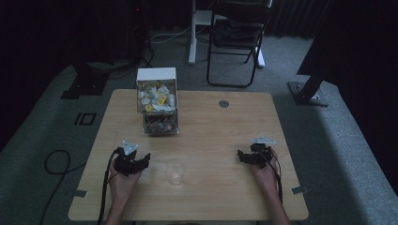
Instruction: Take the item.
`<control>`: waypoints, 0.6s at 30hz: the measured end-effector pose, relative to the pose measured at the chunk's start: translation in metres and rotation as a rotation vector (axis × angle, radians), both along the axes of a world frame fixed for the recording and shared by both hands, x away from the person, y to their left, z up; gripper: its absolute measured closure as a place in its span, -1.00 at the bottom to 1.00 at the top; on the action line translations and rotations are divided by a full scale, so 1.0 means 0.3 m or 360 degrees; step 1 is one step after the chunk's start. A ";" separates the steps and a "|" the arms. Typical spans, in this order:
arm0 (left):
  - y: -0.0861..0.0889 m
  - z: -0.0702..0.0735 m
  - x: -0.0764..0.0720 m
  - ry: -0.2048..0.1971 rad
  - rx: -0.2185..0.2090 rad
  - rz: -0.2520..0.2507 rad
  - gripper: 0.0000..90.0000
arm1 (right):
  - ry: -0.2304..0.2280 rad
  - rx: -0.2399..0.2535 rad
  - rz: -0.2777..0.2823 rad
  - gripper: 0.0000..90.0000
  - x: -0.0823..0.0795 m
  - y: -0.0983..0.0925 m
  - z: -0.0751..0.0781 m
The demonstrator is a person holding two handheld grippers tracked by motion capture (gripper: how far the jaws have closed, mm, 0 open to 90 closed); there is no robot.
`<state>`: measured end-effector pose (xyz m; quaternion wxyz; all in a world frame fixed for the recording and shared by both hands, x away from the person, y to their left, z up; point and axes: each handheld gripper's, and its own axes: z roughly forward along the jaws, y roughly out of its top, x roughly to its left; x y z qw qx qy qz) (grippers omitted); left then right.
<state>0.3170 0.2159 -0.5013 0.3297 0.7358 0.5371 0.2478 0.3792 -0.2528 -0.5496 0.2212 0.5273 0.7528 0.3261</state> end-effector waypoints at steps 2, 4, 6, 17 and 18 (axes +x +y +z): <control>-0.002 0.006 0.006 0.0003 0.0009 0.0000 -0.11 | 0.0000 0.0000 0.0000 -0.71 0.000 0.000 0.000; -0.003 0.008 0.008 -0.0001 0.0009 -0.0001 -0.10 | 0.0000 -0.0001 0.0000 -0.71 0.000 0.000 0.000; -0.006 0.017 0.014 -0.0015 0.0015 -0.0004 -0.10 | 0.0000 -0.0001 0.0000 -0.71 0.000 0.000 0.000; -0.019 0.043 0.033 -0.0054 0.0019 -0.0014 -0.07 | -0.0001 -0.0001 0.0000 -0.71 0.000 0.000 0.000; -0.020 0.044 0.034 -0.0056 0.0023 -0.0016 -0.07 | 0.0000 -0.0001 0.0000 -0.71 0.000 0.000 0.000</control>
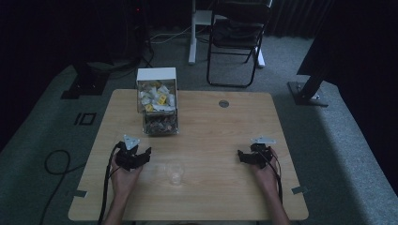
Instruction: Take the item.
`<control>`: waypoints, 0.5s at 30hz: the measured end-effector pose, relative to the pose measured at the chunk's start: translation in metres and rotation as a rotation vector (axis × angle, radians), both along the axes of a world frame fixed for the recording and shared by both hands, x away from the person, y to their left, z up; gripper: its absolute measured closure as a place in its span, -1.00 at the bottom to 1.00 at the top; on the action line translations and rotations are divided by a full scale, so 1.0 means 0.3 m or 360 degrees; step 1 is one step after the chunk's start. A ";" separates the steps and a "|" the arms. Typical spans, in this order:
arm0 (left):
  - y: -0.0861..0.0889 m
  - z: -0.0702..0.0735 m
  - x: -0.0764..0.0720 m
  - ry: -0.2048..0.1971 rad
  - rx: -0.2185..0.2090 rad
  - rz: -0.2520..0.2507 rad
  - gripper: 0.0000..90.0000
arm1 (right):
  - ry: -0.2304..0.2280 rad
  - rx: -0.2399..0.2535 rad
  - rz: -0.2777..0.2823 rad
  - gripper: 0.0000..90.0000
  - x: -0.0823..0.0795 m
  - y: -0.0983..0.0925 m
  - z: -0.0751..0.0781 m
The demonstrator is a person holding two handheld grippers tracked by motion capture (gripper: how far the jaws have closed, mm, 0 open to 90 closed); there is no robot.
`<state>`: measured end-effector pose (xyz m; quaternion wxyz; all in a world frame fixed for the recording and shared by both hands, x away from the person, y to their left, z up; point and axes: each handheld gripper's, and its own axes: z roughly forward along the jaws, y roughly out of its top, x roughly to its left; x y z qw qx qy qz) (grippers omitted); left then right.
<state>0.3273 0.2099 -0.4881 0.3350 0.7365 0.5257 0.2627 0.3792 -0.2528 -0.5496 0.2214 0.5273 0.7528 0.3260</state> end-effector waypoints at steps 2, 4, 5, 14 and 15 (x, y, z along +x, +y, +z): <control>-0.003 0.002 0.003 -0.0002 0.0001 -0.0012 -0.07 | 0.0000 0.0000 0.0000 -0.71 0.000 0.000 0.000; -0.005 0.004 0.006 0.0002 0.0006 -0.0018 -0.07 | 0.0000 0.0000 0.0000 -0.71 0.000 0.000 0.000; -0.008 0.008 0.010 0.0002 0.0015 -0.0025 -0.07 | 0.0000 0.0000 0.0000 -0.71 0.000 0.000 0.000; -0.024 0.031 0.022 -0.0068 0.0035 -0.0057 -0.07 | 0.0001 -0.0001 -0.0007 -0.71 -0.001 0.002 0.000; -0.027 0.032 0.024 -0.0080 0.0032 -0.0060 -0.07 | 0.0000 -0.0002 -0.0007 -0.71 -0.001 0.002 0.000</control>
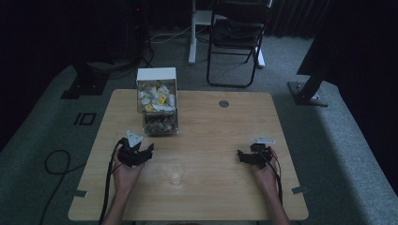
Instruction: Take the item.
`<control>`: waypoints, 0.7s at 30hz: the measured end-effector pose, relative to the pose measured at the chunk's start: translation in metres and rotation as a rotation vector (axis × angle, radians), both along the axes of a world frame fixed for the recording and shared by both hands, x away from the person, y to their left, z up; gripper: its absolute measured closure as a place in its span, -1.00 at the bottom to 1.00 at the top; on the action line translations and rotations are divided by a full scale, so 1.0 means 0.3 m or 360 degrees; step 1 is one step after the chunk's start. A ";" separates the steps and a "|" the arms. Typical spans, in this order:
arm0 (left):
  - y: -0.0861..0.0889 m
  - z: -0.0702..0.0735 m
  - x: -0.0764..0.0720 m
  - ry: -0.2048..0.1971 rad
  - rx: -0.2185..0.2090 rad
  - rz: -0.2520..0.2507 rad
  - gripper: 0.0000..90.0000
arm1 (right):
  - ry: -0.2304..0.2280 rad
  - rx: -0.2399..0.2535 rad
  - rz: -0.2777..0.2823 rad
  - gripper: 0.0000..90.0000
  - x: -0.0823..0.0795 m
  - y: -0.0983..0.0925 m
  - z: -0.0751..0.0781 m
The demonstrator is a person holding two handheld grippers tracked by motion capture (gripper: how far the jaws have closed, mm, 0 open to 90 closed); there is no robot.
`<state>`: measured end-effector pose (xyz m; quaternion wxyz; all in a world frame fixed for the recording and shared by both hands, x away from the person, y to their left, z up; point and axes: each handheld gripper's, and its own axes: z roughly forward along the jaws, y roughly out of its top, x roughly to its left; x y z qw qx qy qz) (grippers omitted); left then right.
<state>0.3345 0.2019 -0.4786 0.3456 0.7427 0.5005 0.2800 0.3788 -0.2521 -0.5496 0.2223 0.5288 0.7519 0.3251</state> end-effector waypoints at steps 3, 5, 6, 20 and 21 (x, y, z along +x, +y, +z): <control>-0.004 0.003 0.011 0.0023 0.0011 -0.0007 -0.07 | 0.0000 0.0001 0.0000 -0.71 0.000 0.000 0.000; -0.005 0.004 0.016 0.0020 -0.0008 -0.0005 -0.07 | 0.0000 0.0001 -0.0001 -0.71 0.000 0.000 0.000; -0.004 0.004 0.019 0.0025 -0.0004 -0.0007 -0.07 | 0.0000 0.0001 -0.0001 -0.71 0.000 0.000 0.000; -0.001 0.020 0.055 -0.0025 -0.0010 -0.0075 -0.08 | 0.0000 0.0001 -0.0001 -0.71 0.000 0.000 0.000; 0.000 0.021 0.057 -0.0026 -0.0008 -0.0084 -0.08 | 0.0000 0.0001 -0.0001 -0.71 0.000 0.000 0.000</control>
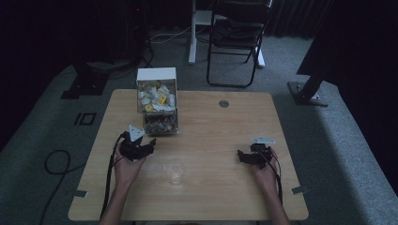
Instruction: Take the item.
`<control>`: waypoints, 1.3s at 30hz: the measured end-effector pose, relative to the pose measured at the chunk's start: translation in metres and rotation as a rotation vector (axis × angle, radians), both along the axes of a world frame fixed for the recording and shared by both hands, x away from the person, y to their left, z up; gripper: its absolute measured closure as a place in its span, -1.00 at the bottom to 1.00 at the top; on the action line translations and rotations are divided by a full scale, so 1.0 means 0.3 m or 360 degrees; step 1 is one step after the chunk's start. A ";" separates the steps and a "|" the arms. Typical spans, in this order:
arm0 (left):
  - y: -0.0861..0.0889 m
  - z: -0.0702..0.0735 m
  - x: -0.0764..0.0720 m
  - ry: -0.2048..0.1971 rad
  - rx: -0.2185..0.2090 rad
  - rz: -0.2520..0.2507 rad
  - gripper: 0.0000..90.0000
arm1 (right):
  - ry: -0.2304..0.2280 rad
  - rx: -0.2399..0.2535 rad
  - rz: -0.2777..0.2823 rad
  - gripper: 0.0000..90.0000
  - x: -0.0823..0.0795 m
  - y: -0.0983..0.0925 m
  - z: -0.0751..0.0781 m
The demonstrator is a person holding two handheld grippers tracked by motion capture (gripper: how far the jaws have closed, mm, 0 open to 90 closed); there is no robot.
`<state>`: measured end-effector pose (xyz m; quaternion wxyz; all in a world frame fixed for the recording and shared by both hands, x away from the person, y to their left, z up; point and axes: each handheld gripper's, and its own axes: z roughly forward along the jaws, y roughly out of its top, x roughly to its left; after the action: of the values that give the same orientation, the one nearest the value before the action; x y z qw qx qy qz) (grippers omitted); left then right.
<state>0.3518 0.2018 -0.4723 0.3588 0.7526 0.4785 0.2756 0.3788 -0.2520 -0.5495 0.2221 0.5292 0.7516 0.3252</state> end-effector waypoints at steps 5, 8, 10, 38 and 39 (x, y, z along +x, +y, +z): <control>-0.006 0.003 0.014 -0.0006 -0.0007 -0.0014 -0.09 | 0.0000 -0.0001 0.0000 -0.71 0.000 0.000 0.000; -0.011 0.005 0.025 -0.0019 0.0007 -0.0017 -0.08 | 0.0000 0.0000 0.0000 -0.71 0.000 0.000 0.000; -0.011 0.005 0.028 -0.0022 0.0016 -0.0020 -0.08 | 0.0000 -0.0001 0.0001 -0.71 0.000 0.000 0.000; -0.064 -0.043 0.131 0.0015 0.0088 -0.0129 -0.07 | -0.0001 0.0000 0.0001 -0.71 0.000 0.000 0.000; -0.063 -0.048 0.134 0.0028 0.0089 -0.0127 -0.07 | -0.0001 0.0000 0.0001 -0.71 0.000 0.000 0.000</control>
<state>0.3920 0.1829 -0.4865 0.3441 0.7832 0.4433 0.2677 0.3788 -0.2520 -0.5496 0.2222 0.5289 0.7517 0.3253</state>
